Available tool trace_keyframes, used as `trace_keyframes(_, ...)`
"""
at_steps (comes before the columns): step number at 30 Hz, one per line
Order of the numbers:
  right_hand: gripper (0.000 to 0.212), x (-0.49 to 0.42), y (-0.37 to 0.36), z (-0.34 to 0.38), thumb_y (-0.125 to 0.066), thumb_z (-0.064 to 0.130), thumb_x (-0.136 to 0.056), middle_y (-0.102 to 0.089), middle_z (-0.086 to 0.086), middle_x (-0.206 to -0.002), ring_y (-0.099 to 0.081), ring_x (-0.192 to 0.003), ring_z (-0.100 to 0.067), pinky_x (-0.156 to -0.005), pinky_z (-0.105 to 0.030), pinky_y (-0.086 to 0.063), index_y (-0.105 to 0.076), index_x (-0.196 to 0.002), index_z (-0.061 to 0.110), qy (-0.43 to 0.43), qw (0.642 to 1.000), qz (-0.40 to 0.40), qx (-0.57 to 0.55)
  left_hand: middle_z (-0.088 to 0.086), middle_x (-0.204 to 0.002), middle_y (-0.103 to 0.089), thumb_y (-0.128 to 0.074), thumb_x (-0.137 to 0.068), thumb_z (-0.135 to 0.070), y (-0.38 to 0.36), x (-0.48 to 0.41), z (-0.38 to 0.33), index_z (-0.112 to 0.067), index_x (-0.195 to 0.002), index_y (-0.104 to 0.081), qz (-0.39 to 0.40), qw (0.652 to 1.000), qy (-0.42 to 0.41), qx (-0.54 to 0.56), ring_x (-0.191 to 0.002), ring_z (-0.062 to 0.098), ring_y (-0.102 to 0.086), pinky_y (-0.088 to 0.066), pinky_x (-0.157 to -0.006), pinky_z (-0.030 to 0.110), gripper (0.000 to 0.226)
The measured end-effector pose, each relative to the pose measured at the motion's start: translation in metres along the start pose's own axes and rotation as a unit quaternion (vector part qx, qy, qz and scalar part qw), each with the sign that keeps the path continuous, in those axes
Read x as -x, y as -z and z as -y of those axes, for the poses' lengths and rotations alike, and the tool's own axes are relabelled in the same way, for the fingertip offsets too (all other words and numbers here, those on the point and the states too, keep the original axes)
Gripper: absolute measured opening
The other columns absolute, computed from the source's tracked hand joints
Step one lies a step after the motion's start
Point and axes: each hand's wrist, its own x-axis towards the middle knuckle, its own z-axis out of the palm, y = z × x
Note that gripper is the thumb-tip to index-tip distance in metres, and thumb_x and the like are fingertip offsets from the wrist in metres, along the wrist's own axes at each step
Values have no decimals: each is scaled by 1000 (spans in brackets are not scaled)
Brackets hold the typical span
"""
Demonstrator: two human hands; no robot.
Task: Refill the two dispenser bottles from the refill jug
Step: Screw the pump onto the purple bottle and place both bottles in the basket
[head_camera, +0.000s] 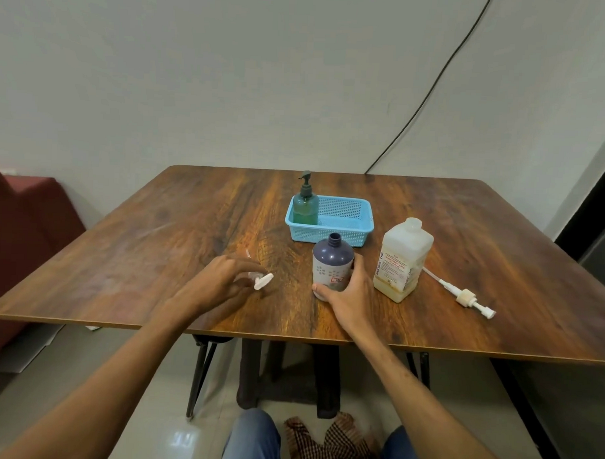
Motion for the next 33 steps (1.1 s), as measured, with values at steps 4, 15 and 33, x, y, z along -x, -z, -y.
trace_keyframes(4, 86, -2, 3, 2, -91, 23, -66, -55, 7, -138, -51, -125, -12, -99, -26, -42, -42, -137, 24, -2, 1000, 10, 0, -7, -113, -72, -69, -91, -21, 9, -13, -12, -21, -122, -69, -55, 997, 31, 46, -95, -4, -62, -55, -82, 22, 31)
trace_keyframes(15, 85, 1, 5, 3, -92, 23, -63, -56, 8, -136, -52, -126, -13, -105, -37, -48, -42, -132, 28, 16, 1000, 7, 13, -4, -74, -73, -72, -89, -34, 69, -77, -91, -17, -86, -76, -256, 933, 116, 225, -65, 14, -68, -55, -57, 29, 18)
trace_keyframes(33, 90, 1, 7, -3, -92, 30, -63, -54, 10, -137, -52, -124, -9, -102, -26, -45, -39, -135, 31, 48, 998, 9, 27, 7, -90, -77, -82, -77, -42, 80, -143, -134, -1, -108, -74, -332, 891, 154, 269, -72, 8, -74, -63, -71, 31, 52)
